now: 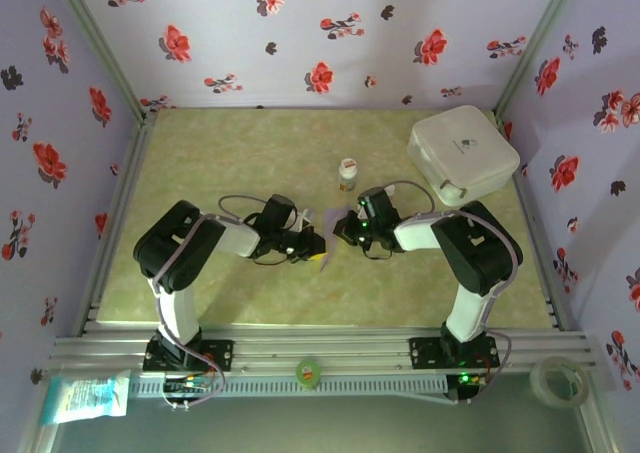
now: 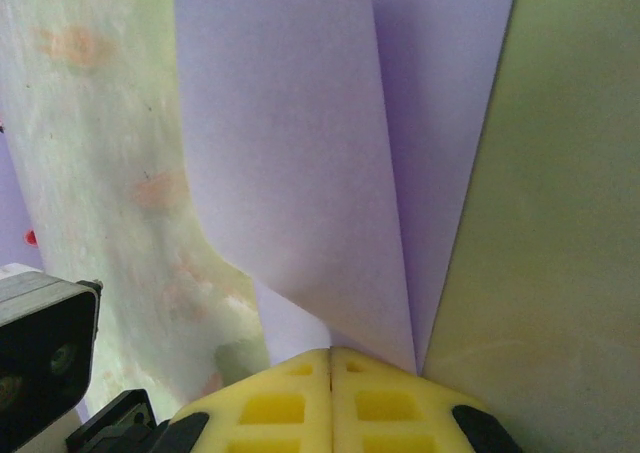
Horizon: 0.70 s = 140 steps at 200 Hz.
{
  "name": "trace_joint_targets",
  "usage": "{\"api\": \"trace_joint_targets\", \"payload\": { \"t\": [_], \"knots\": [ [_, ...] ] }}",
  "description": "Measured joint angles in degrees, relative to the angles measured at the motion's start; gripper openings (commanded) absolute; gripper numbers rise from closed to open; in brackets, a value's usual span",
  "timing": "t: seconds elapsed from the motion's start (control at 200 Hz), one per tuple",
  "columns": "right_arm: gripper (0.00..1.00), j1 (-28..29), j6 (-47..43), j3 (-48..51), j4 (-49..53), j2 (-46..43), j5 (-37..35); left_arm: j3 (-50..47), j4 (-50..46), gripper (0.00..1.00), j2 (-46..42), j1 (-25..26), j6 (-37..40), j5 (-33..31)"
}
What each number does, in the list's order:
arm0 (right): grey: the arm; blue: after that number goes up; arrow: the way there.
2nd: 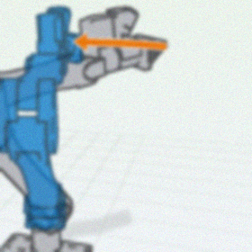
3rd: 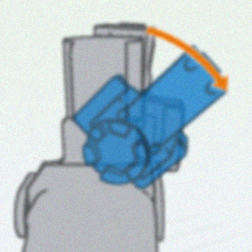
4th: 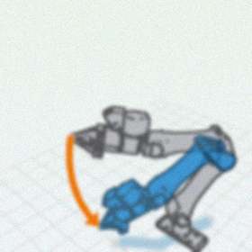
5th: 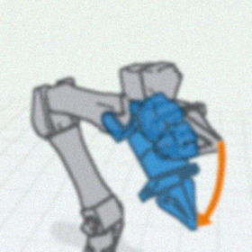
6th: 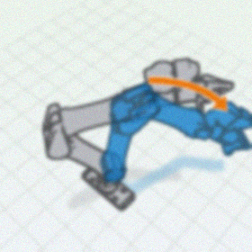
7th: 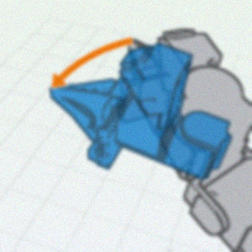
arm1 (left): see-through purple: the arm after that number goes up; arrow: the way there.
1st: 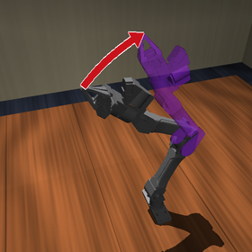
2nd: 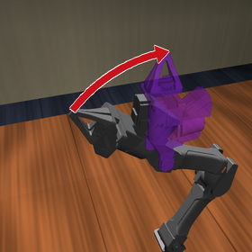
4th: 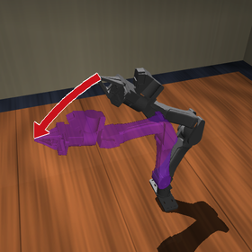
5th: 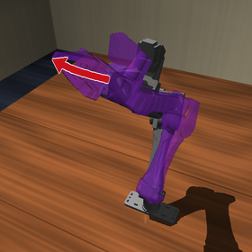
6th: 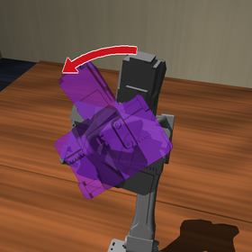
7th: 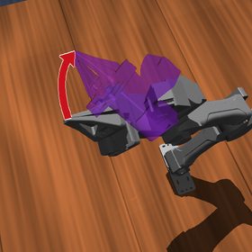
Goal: Fold a paper plane with a square sheet of paper (pick it up from the middle)
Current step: Fold the wing for the fifth time at the center of the table.
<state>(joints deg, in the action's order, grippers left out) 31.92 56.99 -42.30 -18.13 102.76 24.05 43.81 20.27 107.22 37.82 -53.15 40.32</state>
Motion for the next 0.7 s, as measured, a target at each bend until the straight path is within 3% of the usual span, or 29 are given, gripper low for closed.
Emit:
{"api": "trace_joint_targets", "payload": {
  "t": [0.255, 0.495, 0.615, 0.7],
  "knots": [
    [0.06, 0.00, -0.02, 0.00, 0.04, 0.00, 0.00, -0.83, -1.22, 0.12, -1.14, 0.20, 0.70, -0.20],
    [0.06, 0.00, 0.00, 0.00, 0.13, 0.00, -0.02, -0.68, -2.29, 0.07, -1.14, 0.37, 1.95, -0.31],
    [0.06, 0.00, 0.00, 0.00, 0.13, 0.00, -0.02, -0.31, -2.99, 0.15, -1.22, 0.44, 2.73, -0.17],
    [0.06, 0.00, 0.00, -0.02, 0.15, 0.00, -0.04, -0.02, -3.65, 0.16, -1.57, 0.72, 3.02, -0.22]
  ]
}}
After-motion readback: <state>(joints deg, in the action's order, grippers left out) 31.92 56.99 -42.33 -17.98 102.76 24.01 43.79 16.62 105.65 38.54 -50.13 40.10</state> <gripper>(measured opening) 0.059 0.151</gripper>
